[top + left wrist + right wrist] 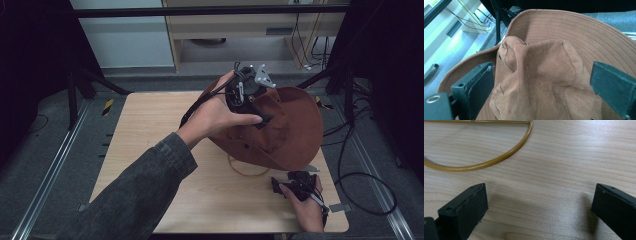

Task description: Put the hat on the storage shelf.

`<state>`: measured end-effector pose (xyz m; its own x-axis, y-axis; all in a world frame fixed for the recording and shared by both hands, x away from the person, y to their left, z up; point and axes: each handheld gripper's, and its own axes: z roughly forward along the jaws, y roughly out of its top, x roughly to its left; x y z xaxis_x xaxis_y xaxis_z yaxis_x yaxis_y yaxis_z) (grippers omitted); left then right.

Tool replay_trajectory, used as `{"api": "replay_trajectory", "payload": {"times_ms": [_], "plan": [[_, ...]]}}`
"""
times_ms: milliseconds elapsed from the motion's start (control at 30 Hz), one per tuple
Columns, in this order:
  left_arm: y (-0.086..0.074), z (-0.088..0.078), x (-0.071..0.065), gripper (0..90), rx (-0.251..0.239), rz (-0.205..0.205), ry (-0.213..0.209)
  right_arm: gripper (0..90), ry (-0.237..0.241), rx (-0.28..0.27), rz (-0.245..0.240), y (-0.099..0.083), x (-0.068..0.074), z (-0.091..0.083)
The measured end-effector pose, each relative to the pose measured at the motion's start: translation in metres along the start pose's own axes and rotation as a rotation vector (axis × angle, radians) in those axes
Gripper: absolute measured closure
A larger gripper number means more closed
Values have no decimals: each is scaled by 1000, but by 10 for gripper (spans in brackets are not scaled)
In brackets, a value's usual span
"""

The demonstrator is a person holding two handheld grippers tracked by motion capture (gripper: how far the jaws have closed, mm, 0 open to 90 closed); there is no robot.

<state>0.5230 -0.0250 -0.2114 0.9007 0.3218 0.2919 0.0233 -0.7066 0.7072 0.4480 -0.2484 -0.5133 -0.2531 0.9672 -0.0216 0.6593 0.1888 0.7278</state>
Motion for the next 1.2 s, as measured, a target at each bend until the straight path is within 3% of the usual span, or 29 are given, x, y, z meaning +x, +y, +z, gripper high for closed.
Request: {"api": "replay_trajectory", "payload": {"times_ms": [500,700,833,933,967,1200], "plan": [[-18,-30,3,33,-45,-16,23,5,0,0,1,0,0,0],[-41,-56,10,33,-100,-59,52,5,0,-1,2,0,0,0],[-53,-67,10,31,-112,-70,66,5,-1,0,1,0,0,0],[-73,-78,8,31,-113,-79,77,5,-1,1,0,0,0,0],[-73,-78,8,32,-113,-79,77,5,-1,1,1,0,0,0],[-114,-95,2,31,-137,-129,72,4,2,-1,11,0,1,0]]}}
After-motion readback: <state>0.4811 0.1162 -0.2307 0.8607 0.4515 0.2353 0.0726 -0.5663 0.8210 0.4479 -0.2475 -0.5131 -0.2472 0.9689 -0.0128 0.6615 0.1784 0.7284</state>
